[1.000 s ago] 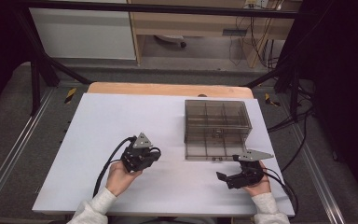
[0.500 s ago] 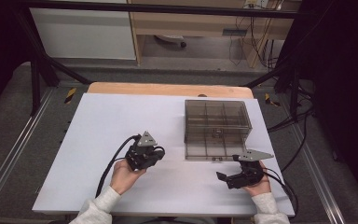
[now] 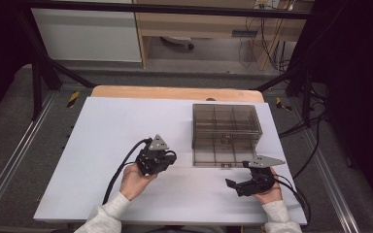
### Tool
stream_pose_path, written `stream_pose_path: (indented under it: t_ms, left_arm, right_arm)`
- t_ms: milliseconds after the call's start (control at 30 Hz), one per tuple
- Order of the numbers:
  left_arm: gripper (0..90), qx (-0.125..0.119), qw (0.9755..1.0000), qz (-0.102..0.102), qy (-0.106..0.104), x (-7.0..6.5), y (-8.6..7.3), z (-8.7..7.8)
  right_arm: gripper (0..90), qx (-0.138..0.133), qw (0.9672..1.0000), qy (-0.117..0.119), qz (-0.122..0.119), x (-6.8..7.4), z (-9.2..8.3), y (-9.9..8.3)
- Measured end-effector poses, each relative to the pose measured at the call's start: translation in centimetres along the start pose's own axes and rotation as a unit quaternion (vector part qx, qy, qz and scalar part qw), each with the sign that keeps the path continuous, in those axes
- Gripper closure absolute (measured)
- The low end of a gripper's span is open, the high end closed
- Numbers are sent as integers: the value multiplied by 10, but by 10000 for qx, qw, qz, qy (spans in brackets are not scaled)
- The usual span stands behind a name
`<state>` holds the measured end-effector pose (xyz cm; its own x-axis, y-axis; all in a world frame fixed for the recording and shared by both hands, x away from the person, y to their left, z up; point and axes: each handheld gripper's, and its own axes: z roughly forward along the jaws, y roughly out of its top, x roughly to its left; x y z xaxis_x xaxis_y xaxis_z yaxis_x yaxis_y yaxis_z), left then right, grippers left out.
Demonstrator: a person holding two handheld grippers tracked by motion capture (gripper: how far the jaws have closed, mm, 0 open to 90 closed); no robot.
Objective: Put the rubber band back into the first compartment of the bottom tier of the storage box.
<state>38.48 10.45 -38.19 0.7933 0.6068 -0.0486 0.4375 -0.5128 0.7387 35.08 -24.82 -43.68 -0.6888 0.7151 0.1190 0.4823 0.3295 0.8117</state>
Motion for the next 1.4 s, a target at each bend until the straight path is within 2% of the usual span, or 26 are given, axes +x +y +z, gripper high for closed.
stream_pose_path:
  t_ms: [1400]
  left_arm:
    - [855,11,9998,47,-194,-18,27,30]
  right_arm:
    - [4,10,10000,0,-13,0,0,0]
